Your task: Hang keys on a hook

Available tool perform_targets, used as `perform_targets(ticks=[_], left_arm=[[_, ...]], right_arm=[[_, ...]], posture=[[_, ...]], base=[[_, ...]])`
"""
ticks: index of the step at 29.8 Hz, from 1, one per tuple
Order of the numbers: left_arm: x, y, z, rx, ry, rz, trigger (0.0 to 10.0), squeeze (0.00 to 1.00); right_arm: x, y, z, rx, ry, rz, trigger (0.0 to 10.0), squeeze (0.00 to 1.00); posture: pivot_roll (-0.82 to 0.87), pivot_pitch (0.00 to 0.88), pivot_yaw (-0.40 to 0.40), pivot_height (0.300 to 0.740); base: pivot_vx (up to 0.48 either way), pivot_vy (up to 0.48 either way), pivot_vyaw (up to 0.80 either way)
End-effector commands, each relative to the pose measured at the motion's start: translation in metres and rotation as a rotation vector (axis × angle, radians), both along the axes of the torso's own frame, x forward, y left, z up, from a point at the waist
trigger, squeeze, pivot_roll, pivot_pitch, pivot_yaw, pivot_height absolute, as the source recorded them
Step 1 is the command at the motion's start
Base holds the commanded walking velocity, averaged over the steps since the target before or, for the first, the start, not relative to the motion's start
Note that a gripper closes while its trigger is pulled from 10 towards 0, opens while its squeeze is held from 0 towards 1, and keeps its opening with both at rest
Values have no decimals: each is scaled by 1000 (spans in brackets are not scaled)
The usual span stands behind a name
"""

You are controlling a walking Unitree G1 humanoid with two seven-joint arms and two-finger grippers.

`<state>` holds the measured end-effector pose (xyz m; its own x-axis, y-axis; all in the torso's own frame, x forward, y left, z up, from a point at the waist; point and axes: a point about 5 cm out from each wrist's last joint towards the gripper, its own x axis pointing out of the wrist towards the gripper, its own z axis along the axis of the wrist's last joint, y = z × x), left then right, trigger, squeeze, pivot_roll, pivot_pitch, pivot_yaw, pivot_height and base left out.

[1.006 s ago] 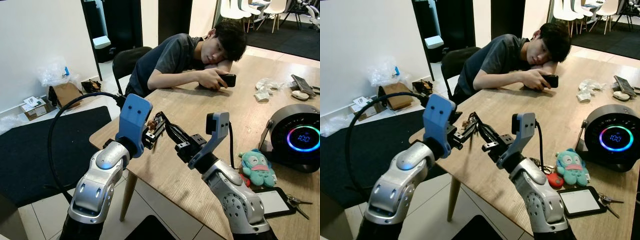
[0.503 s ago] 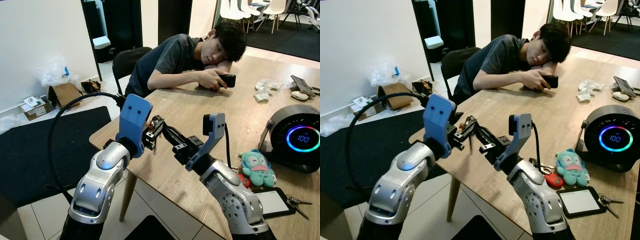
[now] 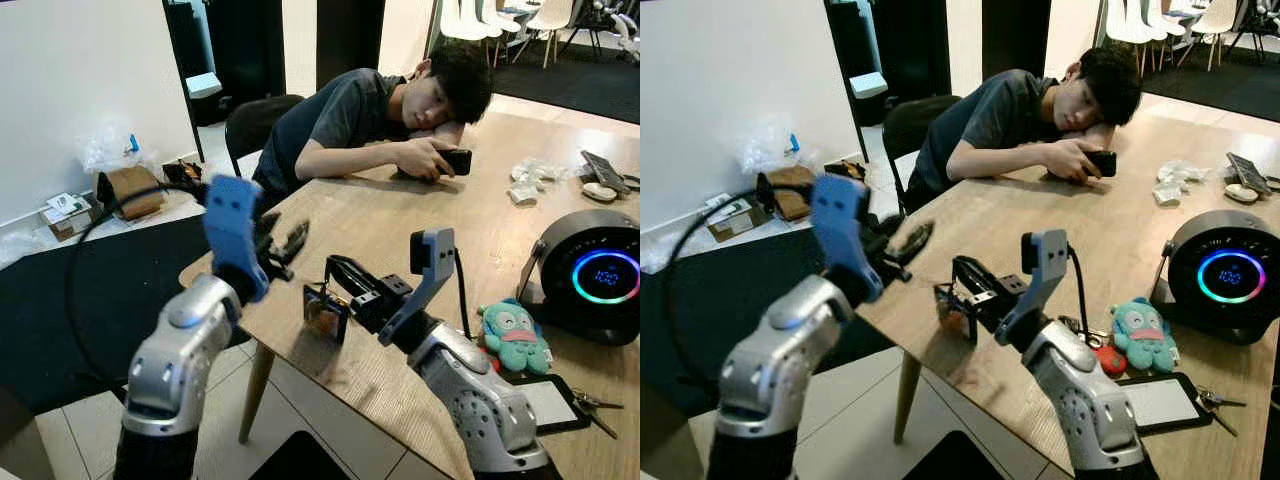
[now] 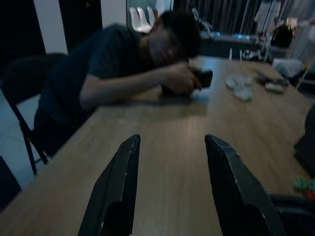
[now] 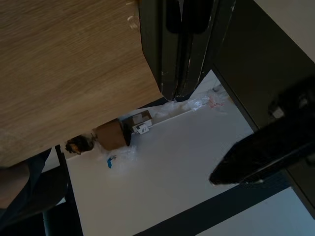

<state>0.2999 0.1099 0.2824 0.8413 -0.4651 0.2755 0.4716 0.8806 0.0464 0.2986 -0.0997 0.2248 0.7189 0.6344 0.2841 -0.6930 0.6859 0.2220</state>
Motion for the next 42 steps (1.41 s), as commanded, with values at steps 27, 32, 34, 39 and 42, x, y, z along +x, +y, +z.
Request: perform_targets(ticks=[27,32,34,39,42], left_arm=[[-26,-14,-39,279,45,-193,7922,0],[-29,-19,-38,257,51,-217,7569,0],[-28,-21,-38,248,51,-212,6314,0],[-25,-26,-37,230,49,-201,5373,0],[-22,-28,-35,224,42,-190,5020,0]], right_arm=[[1,1,35,53,-118,-1,10000,0],[3,0,35,55,-115,-7,10000,0],[3,1,35,57,-114,-5,10000,0],[3,4,35,63,-108,6,10000,0],[3,8,33,66,-102,17,10000,0]], posture=[[53,144,43,740],[53,146,43,740],[55,145,42,740],[55,144,43,740],[55,144,44,740]], base=[[0,0,0],[0,0,0],[0,0,0],[0,0,0],[0,0,0]])
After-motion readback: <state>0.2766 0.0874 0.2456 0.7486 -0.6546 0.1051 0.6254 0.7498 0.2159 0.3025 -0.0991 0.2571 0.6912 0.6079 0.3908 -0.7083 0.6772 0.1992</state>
